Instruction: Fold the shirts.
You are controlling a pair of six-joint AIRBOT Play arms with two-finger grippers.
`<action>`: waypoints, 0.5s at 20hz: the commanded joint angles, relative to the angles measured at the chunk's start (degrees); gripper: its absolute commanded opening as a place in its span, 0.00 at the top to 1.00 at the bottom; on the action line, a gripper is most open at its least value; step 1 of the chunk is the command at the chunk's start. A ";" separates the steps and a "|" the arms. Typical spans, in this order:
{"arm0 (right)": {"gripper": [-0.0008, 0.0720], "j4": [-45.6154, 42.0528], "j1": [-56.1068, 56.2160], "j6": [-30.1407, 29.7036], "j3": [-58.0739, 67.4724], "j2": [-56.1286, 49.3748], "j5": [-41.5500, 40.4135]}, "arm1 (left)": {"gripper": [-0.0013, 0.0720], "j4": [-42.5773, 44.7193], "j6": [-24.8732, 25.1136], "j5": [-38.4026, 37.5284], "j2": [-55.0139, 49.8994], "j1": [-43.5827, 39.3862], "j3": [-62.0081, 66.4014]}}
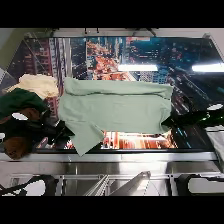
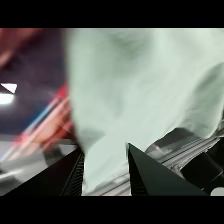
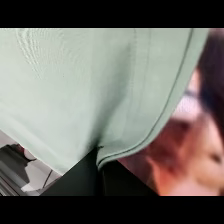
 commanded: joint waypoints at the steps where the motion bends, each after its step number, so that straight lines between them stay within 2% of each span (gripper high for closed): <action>1: 0.96 0.68 0.02 -0.72 0.04 0.09 1.20 | 0.57 -5.86 3.61 11.65 0.04 -4.81 -0.70; 3: 0.96 0.66 0.02 -0.81 0.04 0.09 2.80 | 0.58 -10.32 6.16 13.20 0.04 -5.75 -0.70; 4: 0.96 0.63 0.02 -0.81 0.07 0.11 3.82 | 0.70 -12.13 8.11 12.22 0.07 -5.64 -0.66; 5: 0.96 0.61 0.00 -0.81 0.07 0.11 4.94 | 0.94 -12.44 9.79 10.19 0.07 -5.14 -0.31; 8: 0.96 0.57 -1.64 -0.50 0.04 0.87 8.22 | 0.95 -12.20 10.58 -1.64 0.35 -1.79 0.81; 10: 0.96 -1.88 -4.52 2.84 0.04 2.71 9.88 | 0.95 -10.91 10.62 -5.97 3.34 1.27 -0.76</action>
